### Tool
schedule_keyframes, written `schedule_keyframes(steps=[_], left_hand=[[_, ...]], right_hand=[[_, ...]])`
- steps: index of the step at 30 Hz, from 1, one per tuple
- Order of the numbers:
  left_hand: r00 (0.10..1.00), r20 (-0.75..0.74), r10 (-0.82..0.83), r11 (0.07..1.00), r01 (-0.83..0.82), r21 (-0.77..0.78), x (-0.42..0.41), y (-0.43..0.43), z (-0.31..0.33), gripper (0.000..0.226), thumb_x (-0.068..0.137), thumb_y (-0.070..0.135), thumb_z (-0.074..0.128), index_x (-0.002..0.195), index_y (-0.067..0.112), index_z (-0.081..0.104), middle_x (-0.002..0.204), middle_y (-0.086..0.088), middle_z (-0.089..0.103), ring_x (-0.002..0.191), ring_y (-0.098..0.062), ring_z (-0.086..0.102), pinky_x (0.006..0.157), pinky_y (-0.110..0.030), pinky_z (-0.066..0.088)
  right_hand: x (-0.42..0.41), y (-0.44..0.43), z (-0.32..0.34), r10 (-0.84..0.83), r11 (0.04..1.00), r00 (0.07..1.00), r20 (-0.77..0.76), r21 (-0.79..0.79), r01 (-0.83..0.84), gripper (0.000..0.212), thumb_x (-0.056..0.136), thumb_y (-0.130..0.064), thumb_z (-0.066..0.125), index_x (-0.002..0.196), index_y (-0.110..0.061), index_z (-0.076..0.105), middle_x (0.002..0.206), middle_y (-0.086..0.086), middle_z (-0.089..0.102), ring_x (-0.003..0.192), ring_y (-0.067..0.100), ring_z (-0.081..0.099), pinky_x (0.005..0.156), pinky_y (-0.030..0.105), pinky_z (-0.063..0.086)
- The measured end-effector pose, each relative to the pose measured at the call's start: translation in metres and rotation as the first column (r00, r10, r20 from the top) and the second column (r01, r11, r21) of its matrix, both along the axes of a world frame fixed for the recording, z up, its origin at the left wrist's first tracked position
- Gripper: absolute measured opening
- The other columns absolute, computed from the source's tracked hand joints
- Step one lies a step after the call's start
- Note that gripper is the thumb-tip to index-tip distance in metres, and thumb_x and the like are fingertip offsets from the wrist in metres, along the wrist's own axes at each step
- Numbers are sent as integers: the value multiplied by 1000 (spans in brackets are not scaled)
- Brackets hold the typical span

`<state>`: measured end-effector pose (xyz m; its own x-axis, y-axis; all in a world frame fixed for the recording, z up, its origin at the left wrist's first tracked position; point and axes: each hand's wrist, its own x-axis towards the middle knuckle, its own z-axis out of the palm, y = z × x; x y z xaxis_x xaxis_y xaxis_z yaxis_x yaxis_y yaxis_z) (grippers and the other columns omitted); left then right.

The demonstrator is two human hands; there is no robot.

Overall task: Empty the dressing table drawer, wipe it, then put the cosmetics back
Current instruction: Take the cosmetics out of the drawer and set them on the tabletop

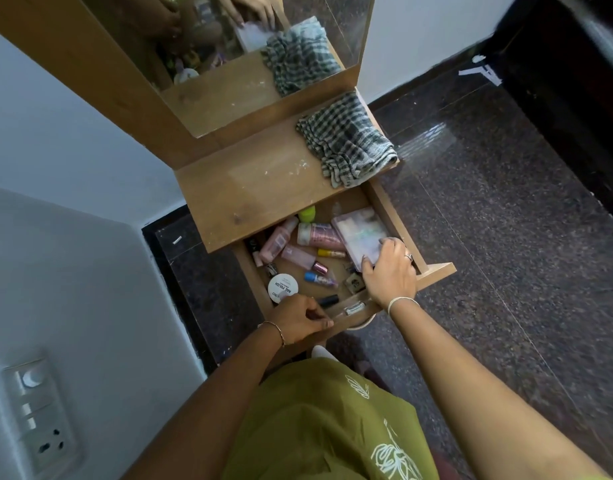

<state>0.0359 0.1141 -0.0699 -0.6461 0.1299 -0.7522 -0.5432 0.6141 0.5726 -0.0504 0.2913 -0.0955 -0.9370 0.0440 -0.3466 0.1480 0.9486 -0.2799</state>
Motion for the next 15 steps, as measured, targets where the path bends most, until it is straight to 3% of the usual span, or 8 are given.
schedule_keyframes(steps=[3,5,7,10,12,15], left_hand=[[983,27,180,980,-181,87,-18,8,-1,18,90,25,63,105,17,68,98,2,66,96,-13,60,87,-29,49],[914,57,401,900,-405,159,-37,16,-9,23,94,16,55,115,11,62,101,-3,66,100,-22,64,95,-41,51],[826,134,547,801,-563,203,-56,22,-15,26,97,10,48,122,4,55,98,-8,62,93,-27,64,92,-47,52],[831,172,530,814,-555,171,-83,36,-22,22,99,13,42,115,13,55,104,-12,60,92,-29,63,78,-41,56],[832,225,507,823,-545,162,-93,45,-23,19,97,14,40,99,17,58,100,-9,61,89,-24,61,76,-38,52],[817,277,506,814,-558,159,-102,57,-29,14,93,16,50,91,15,63,95,-11,67,79,-24,63,69,-33,50]], right_hand=[[-1,1,0,-26,1000,1000,17,6,26,47,91,-40,54,127,-10,45,130,11,48,118,31,51,91,44,47],[0,0,0,-25,999,1000,8,21,25,47,91,-41,53,126,-10,45,129,11,49,116,31,52,90,43,48],[2,-2,-1,19,999,1000,-20,42,-18,45,91,-42,51,123,-11,47,127,11,51,114,30,53,87,42,49],[1,1,-6,47,996,998,-29,79,-44,42,92,-42,49,120,-11,48,129,10,51,114,30,54,85,41,48],[2,2,-8,48,996,998,-28,82,-45,41,91,-41,49,121,-12,49,131,9,51,115,29,53,86,41,48],[2,3,-11,43,996,999,-28,77,-41,39,92,-36,49,123,-13,49,131,8,51,115,29,53,87,42,47]])
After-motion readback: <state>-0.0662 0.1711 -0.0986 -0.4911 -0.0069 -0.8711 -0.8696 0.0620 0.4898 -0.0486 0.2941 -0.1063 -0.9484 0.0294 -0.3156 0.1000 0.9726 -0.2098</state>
